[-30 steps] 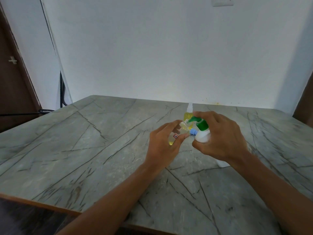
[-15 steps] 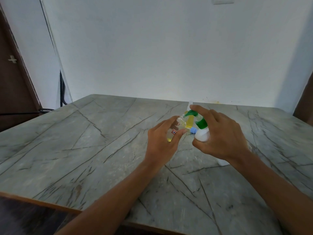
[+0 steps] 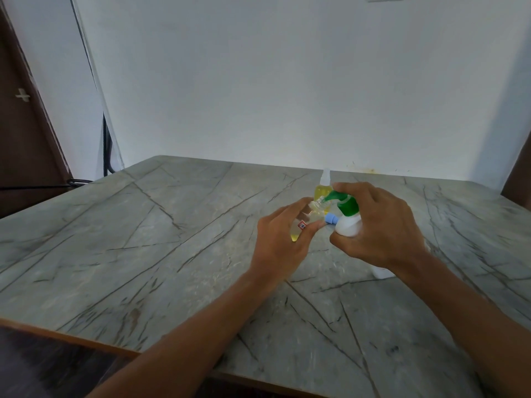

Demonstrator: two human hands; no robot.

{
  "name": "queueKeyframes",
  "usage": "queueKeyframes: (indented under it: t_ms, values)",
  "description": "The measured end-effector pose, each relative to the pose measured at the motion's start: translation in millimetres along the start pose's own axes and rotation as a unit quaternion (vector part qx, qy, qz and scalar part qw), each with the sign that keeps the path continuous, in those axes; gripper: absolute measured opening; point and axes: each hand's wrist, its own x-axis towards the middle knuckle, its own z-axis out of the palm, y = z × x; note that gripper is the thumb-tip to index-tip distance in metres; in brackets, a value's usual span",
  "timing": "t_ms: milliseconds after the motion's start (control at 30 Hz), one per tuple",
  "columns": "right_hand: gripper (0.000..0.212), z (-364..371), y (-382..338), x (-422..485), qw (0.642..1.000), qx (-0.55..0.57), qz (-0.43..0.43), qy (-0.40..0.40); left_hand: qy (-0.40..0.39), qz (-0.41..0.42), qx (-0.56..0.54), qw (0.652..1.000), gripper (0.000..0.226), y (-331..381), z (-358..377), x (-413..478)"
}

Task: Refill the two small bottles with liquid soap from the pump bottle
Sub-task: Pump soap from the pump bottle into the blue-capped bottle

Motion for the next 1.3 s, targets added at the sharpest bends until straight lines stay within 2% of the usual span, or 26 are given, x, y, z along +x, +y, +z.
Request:
queueKeyframes:
  t_ms: [133, 367, 1067, 1300]
  values:
    - [0.08, -0.1, -1.9, -0.6, 1.0, -0.003, 0.002, 0.0, -0.009, -0.013, 0.014, 1.0, 0.046, -1.7, 0.3, -0.5]
    - [0.096, -2.2, -3.0, -1.8, 0.999, -0.036, 0.006, -0.034, -0.008, -0.057, 0.031, 0.998, 0.05, -1.8, -0.3, 2.8]
    - [0.078, -0.5, -0.7, -0.5, 1.0, 0.002, -0.001, -0.005, -0.014, -0.024, 0.002, 1.0, 0.044, -1.6, 0.1, -0.4]
    - [0.09, -2.0, -1.4, -2.3, 0.999, -0.022, 0.003, -0.022, -0.007, -0.041, 0.016, 0.999, 0.046, -0.5, -1.8, 2.0]
